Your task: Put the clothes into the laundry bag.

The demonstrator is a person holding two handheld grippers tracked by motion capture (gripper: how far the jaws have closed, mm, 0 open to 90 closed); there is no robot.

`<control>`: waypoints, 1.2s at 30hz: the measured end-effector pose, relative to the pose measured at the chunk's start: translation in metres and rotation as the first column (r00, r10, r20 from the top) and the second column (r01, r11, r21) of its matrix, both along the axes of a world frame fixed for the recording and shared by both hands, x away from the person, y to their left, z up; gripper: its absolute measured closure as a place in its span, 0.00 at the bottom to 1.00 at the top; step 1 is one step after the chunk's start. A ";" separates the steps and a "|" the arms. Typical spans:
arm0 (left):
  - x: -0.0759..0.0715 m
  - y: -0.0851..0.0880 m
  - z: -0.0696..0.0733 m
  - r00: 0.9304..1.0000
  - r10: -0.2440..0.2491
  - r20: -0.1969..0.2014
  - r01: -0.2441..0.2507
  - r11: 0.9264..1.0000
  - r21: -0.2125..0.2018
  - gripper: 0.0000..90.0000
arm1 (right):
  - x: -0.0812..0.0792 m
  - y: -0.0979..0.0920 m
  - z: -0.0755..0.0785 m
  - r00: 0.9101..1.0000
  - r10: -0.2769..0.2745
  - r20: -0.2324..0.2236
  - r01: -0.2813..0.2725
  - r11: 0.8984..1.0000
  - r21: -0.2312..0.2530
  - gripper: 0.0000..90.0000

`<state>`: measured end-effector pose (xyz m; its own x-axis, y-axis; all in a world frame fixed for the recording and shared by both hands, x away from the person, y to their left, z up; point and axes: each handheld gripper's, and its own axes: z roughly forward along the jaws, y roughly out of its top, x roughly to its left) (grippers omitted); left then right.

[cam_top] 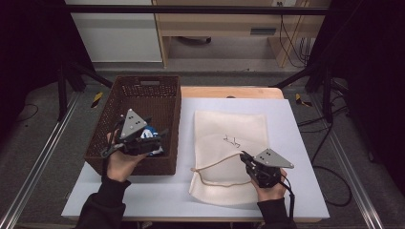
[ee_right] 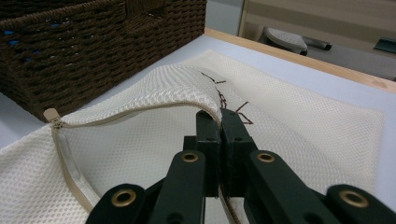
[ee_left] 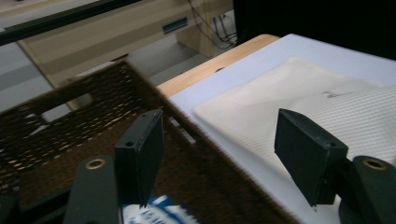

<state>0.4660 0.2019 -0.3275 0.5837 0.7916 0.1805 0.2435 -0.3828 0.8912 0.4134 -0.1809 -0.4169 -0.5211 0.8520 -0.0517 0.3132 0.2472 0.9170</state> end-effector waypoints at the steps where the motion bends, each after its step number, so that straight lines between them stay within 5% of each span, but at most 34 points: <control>1: 0.000 0.000 0.000 1.000 0.000 0.000 0.000 1.000 0.000 0.35 | 0.000 0.000 0.000 1.000 0.000 0.000 0.000 1.000 0.000 0.97; 9: 0.039 0.044 -0.015 0.996 0.075 -0.046 -0.072 0.996 0.049 0.32 | 0.001 0.001 -0.002 1.000 0.002 -0.009 -0.002 1.000 -0.006 0.97; 21: 0.074 0.055 -0.050 0.983 0.074 -0.168 -0.061 0.995 0.085 0.25 | 0.001 0.001 -0.003 1.000 0.004 -0.019 -0.004 1.000 -0.015 0.97; 26: 0.082 0.054 -0.068 0.966 0.068 -0.251 -0.031 0.989 0.146 0.21 | 0.001 0.001 -0.004 1.000 0.005 -0.021 -0.005 1.000 -0.014 0.97; 30: 0.082 0.052 -0.072 0.959 0.059 -0.277 -0.011 0.985 0.171 0.15 | 0.002 0.001 -0.004 1.000 0.004 -0.024 -0.005 1.000 -0.018 0.97; 32: 0.083 0.050 -0.078 0.944 0.066 -0.323 0.004 0.978 0.210 0.15 | 0.001 0.001 -0.004 1.000 0.005 -0.024 -0.006 1.000 -0.020 0.97; 36: 0.085 0.047 -0.082 0.939 0.072 -0.335 0.012 0.970 0.242 0.13 | 0.001 0.002 -0.004 1.000 0.007 -0.026 -0.007 1.000 -0.020 0.97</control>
